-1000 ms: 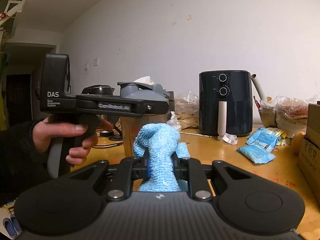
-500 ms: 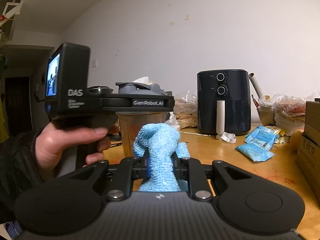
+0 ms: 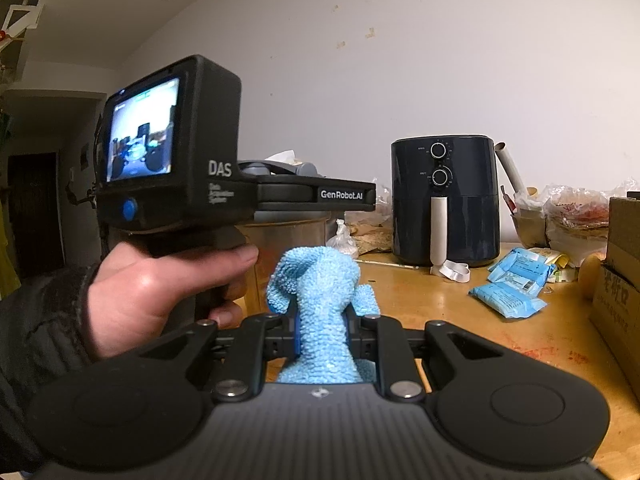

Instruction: Clean container

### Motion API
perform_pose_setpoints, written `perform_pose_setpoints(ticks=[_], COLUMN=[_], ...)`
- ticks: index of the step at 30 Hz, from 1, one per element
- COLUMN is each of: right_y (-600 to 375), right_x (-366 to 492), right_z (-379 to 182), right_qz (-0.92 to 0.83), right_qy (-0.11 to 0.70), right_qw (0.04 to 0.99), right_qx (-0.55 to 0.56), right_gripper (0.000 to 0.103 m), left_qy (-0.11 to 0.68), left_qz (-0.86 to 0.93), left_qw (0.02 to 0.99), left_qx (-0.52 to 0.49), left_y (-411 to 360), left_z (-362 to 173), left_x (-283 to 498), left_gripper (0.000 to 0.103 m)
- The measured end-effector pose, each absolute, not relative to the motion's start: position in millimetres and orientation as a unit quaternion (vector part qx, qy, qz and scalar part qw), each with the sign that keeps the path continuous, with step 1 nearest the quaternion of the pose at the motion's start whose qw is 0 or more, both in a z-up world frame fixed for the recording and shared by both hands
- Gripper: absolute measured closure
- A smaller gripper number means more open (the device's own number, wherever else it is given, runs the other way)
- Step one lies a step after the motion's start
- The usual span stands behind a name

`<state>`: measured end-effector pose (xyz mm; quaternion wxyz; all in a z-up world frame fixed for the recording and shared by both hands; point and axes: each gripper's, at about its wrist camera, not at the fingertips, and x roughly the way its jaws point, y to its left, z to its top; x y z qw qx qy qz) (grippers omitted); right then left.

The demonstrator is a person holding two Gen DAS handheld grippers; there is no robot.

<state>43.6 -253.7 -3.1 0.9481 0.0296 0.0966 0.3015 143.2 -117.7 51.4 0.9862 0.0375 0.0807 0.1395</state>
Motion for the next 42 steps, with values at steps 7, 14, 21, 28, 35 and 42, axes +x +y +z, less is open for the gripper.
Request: perform_pose_setpoints(ticks=[7,14,21,28,35,42], right_y=[-252.2,-251.5,-248.7,-248.9,-246.4,-241.0], right_x=[42.1,42.3,42.1,43.4,43.5,43.7], right_z=[-2.2,-1.5,-1.7,-1.8,-2.8,-3.2], right_qz=[0.303,0.302,0.304,0.305,0.305,0.307], right_qy=[0.095,0.097,0.098,0.1,0.102,0.105], right_qw=[0.948,0.948,0.947,0.947,0.946,0.946], right_qx=[0.028,0.028,0.027,0.028,0.029,0.027], right_gripper=[0.089,0.089,0.089,0.089,0.089,0.089], left_qy=[0.089,0.082,0.066,0.049,0.044,0.041], left_qz=[0.155,0.138,0.098,0.055,0.003,-0.048], left_qw=[0.984,0.987,0.993,0.997,0.998,0.997], left_qx=[0.024,0.025,0.028,0.033,0.035,0.035], left_y=[-115.6,-109.8,-99.7,-94.1,-84.7,-74.0], left_z=[51.7,49.3,44.6,40.0,37.8,35.6], left_x=[144.9,141.3,136.1,132.9,133.5,135.3], left_gripper=[0.008,0.008,0.008,0.008,0.008,0.008])
